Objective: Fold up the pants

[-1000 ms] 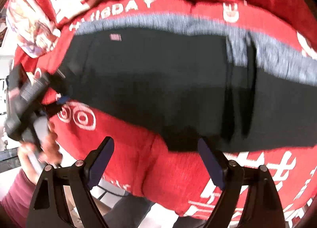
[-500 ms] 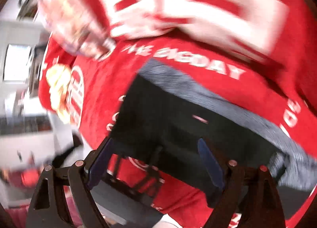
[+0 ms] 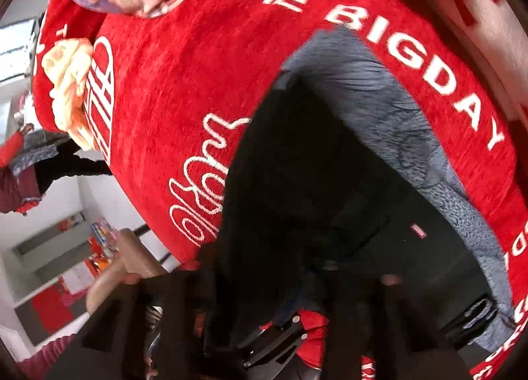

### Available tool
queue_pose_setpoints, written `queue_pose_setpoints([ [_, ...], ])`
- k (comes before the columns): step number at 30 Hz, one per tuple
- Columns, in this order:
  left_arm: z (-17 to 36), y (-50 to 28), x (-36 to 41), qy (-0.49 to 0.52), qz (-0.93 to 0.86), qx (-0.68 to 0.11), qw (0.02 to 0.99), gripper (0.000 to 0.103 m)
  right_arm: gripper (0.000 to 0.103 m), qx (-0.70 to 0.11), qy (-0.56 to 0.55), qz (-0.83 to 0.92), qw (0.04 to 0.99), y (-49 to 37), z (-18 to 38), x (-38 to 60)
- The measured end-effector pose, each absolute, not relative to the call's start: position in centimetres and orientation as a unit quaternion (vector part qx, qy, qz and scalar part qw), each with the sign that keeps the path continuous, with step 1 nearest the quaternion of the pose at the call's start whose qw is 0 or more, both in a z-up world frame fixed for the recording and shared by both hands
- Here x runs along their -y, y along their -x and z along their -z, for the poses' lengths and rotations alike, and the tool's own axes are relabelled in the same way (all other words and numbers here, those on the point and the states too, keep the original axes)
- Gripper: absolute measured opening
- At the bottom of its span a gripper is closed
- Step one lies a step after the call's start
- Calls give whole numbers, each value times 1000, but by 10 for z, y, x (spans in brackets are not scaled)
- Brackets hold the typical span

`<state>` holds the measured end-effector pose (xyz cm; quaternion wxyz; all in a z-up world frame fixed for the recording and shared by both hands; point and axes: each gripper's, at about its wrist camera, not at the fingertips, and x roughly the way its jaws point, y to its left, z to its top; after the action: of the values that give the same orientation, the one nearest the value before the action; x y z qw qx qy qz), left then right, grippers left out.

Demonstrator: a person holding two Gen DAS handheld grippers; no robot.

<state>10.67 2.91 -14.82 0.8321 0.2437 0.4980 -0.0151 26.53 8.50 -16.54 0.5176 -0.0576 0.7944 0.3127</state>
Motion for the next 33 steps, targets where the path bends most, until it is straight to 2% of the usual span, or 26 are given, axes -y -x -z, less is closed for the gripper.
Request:
queue_pose_setpoints([
  [3, 137, -106, -21, -251, 22, -487, 836, 40, 22, -775, 25, -329, 539, -266, 152, -63],
  [10, 87, -100, 20, -256, 42, -444, 857, 40, 22, -718, -148, -367, 573, -259, 107, 34],
  [20, 22, -89, 145, -245, 115, -402, 875, 40, 22, -629, -284, -369, 623, -232, 54, 210],
  [25, 23, -76, 226, -265, 173, -392, 864, 40, 22, -603, -332, -333, 644, -212, 55, 313],
  [33, 69, -56, 326, -310, 233, -409, 826, 40, 22, -591, -407, -257, 647, -169, 114, 437],
])
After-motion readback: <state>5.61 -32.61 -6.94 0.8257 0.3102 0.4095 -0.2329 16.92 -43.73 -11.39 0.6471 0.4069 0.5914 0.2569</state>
